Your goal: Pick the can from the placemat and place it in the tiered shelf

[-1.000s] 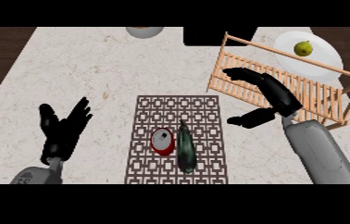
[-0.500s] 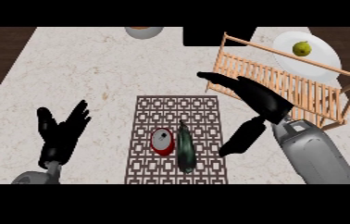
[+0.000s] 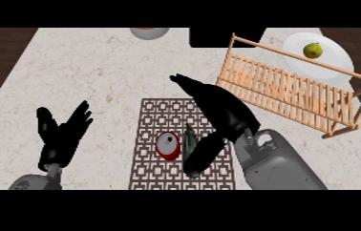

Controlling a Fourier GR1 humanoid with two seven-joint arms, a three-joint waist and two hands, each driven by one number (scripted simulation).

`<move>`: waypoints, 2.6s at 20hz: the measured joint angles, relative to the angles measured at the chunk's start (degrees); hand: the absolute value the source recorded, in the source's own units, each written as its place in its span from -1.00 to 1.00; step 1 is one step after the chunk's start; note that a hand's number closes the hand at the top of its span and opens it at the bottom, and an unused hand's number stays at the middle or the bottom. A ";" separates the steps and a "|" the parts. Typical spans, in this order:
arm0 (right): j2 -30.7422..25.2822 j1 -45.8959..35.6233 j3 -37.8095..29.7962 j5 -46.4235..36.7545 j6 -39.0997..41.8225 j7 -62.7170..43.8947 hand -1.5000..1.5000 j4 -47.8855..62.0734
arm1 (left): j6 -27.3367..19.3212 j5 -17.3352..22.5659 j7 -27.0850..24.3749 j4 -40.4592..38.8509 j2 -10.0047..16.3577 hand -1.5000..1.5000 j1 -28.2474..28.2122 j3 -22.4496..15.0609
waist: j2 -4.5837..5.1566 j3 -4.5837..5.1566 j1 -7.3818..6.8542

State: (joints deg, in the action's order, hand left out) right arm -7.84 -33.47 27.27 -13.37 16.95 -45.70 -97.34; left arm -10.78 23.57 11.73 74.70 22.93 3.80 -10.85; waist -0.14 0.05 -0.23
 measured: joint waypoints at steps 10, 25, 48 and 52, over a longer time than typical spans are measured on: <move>6.96 -2.64 6.54 -7.27 0.10 -6.91 -1.00 7.72 | 1.17 -1.91 0.86 1.63 -1.68 0.00 -1.36 1.32 | 0.10 -0.03 -0.15; 7.61 0.20 14.08 -14.49 -3.93 -9.58 -1.00 11.32 | 3.33 -5.40 2.43 0.71 -3.95 0.00 -0.25 4.75 | 0.11 -0.04 -0.06; 7.84 -2.66 20.37 -17.55 -19.48 -1.41 -1.00 30.10 | 6.60 -9.87 3.71 1.58 -7.94 0.00 -0.45 9.06 | 0.16 -0.05 -0.42; 7.80 -3.78 23.35 -15.24 -23.31 -0.22 -1.00 32.58 | 7.26 -10.57 4.00 1.81 -8.36 0.00 -0.40 9.72 | 0.09 -0.06 -0.54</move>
State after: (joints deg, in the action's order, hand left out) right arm -0.04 -37.25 50.62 -28.61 -6.37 -45.92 -64.76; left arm -3.53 13.00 15.73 76.50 14.58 3.40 -1.13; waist -0.04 -0.01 -0.77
